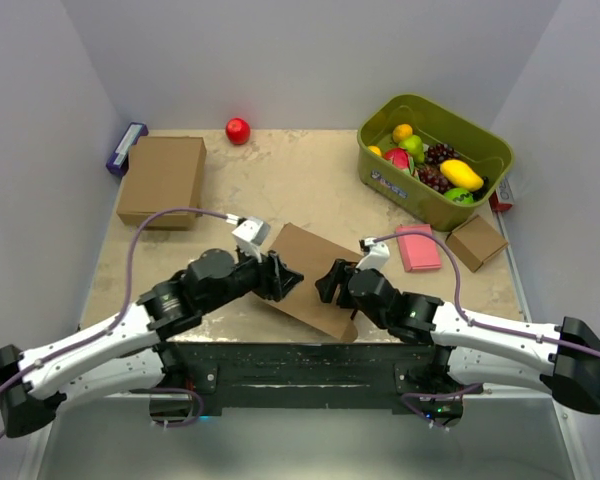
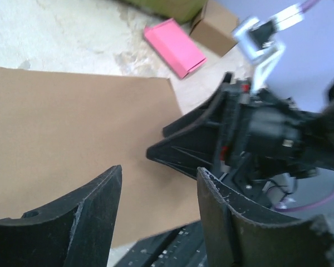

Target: Fold the paper box

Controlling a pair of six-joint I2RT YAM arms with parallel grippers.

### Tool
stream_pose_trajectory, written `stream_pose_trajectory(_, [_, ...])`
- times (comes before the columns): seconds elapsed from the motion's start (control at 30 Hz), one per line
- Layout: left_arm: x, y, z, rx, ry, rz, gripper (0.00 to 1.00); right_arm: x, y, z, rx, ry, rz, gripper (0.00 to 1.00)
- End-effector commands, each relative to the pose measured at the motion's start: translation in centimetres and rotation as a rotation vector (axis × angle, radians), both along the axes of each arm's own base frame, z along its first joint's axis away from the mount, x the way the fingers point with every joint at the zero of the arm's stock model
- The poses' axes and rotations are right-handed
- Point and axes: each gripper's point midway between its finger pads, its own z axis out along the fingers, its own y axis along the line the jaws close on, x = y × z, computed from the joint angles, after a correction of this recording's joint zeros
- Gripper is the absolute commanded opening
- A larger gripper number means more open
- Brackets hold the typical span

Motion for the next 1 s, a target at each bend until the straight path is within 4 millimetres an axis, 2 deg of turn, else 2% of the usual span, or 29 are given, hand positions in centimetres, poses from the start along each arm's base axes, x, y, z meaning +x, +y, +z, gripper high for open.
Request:
stream_pose_trajectory(0.0, [2.6,-2.3,-1.7,-0.011,-0.052,-0.05,0.59,0.1,-1.5,-1.0,-0.04,0.004,-0.055,0.71])
stream_pose_trajectory(0.1, [3.3,-2.3,-5.3,0.008,-0.003,-0.053,0.56,0.0,-2.1,-1.3,-0.054,0.006,-0.068,0.71])
stream_pose_trajectory(0.2, [2.9,-1.7,-9.2,0.046,0.038,-0.052,0.56,-0.2,-2.6,-1.6,-0.058,0.011,-0.074,0.72])
stream_pose_trajectory(0.4, [2.1,-0.7,-13.4,0.087,0.099,-0.048,0.56,-0.4,-2.8,-2.0,-0.061,0.024,-0.072,0.72])
stream_pose_trajectory(0.57, [1.7,-0.3,-14.2,0.086,0.113,-0.044,0.57,-0.5,-2.7,-2.5,-0.059,0.036,-0.073,0.74])
stream_pose_trajectory(0.73, [1.5,-0.7,-14.9,0.077,0.143,-0.076,0.58,-0.8,-2.3,-2.9,-0.057,0.055,-0.052,0.82])
stream_pose_trajectory(0.83, [1.3,-0.7,-15.7,0.082,0.167,-0.081,0.59,-1.1,-2.1,-3.5,-0.058,0.077,-0.046,0.83])
stream_pose_trajectory(0.97, [1.3,-0.6,-15.5,0.072,0.16,-0.072,0.59,-1.2,-2.2,-3.4,-0.04,0.085,-0.054,0.83])
